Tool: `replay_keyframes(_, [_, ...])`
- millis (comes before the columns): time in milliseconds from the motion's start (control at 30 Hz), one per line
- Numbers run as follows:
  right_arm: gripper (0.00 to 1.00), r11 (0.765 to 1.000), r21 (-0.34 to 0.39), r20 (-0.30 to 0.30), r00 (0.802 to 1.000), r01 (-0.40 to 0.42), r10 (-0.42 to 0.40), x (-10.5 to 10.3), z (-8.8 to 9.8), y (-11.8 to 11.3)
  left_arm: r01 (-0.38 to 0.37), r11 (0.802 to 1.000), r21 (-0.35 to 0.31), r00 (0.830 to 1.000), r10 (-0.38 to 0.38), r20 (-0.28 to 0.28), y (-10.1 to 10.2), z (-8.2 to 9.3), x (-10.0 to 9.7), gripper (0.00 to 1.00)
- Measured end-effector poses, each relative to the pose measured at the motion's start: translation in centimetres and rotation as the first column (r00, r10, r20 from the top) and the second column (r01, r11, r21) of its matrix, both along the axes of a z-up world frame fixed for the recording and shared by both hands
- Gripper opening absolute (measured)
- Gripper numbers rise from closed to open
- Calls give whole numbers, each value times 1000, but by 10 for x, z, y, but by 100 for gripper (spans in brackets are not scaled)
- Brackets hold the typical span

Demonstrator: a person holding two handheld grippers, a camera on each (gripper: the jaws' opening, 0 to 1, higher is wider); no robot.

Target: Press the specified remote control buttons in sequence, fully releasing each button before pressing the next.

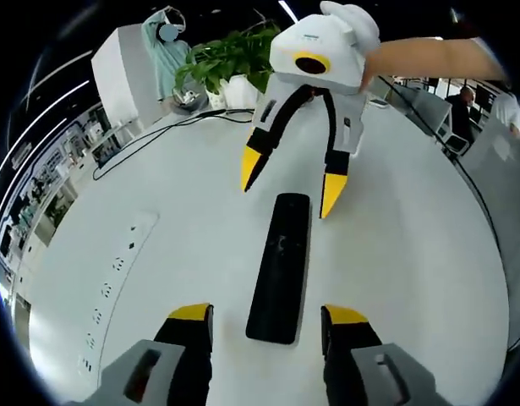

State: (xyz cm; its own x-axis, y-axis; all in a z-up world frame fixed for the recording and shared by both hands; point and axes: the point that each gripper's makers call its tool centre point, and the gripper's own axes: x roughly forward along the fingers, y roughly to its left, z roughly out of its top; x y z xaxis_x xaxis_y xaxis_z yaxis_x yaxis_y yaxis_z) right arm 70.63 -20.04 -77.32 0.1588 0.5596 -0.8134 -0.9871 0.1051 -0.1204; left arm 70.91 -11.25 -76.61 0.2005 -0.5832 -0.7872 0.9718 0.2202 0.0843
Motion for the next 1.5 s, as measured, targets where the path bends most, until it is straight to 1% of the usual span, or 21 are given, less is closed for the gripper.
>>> replay_keyframes(67, [49, 1000, -17, 3, 1000, -10, 10, 0, -3, 0, 0, 1000, 11, 1000, 0, 0, 2, -2, 1, 52])
replay_keyframes(100, [47, 1000, -6, -12, 1000, -10, 10, -2, -4, 3, 2, 1000, 12, 1000, -2, -3, 2, -3, 2, 52])
replay_keyframes(133, [47, 1000, -10, -9, 1000, -8, 8, 0, -5, 3, 2, 1000, 14, 1000, -2, -14, 3, -5, 2, 52])
replay_keyframes(167, [46, 1000, -5, -17, 1000, -17, 17, 7, -6, 5, 2, 1000, 18, 1000, -2, -23, 3, -6, 2, 50])
replay_keyframes(267, [43, 1000, -10, -22, 999, -23, 23, 16, -8, 6, 23, 999, 39, 999, -21, -37, 2, -9, -7, 46])
replay_keyframes(333, [42, 999, -15, -28, 999, -29, 29, 21, -9, 7, 21, 999, 34, 999, -19, -45, 1, -9, -7, 44])
replay_keyframes(400, [39, 999, -17, -43, 999, -34, 33, 19, -10, 7, 29, 999, 37, 999, -27, -45, 1, -10, -7, 42])
replay_keyframes(467, [37, 999, -18, -68, 997, -31, 30, 18, -12, 7, 30, 999, 39, 998, -27, -59, 0, -11, -6, 39])
replay_keyframes(633, [30, 1000, -17, -116, 993, -19, 17, 2, -10, 6, 35, 998, 43, 997, -32, -74, -1, -12, -6, 35])
replay_keyframes(667, [28, 1000, -19, -106, 994, -25, 23, 3, -10, 6, 35, 999, 42, 997, -31, -76, -1, -13, -6, 35])
replay_keyframes(733, [23, 999, -24, -106, 994, -34, 31, 2, -10, 6, 34, 999, 43, 997, -30, -78, 0, -13, -6, 34])
replay_keyframes(900, [23, 998, -38, -100, 994, -50, 46, 1, -12, 6, 36, 998, 53, 997, -32, -74, 1, -14, -5, 31])
replay_keyframes(1033, [22, 996, -43, -85, 993, -80, 76, 1, -12, 7, 48, 996, 75, 997, -44, -60, 4, -14, -4, 25])
replay_keyframes(1133, [22, 995, -51, -88, 993, -80, 75, 1, -12, 7, 44, 996, 75, 998, -40, -56, 0, -11, -13, 24])
replay_keyframes(1233, [22, 995, -55, -85, 993, -81, 77, 0, -11, 6, 48, 996, 78, 998, -44, -52, 0, -10, -17, 24])
replay_keyframes(1400, [21, 994, -60, -70, 994, -87, 83, -1, -11, 7, 54, 995, 85, 998, -51, -40, -7, -5, -28, 24])
replay_keyframes(1500, [21, 993, -67, -58, 994, -96, 92, -3, -10, 8, 66, 993, 96, 998, -65, -16, -10, -1, -34, 24])
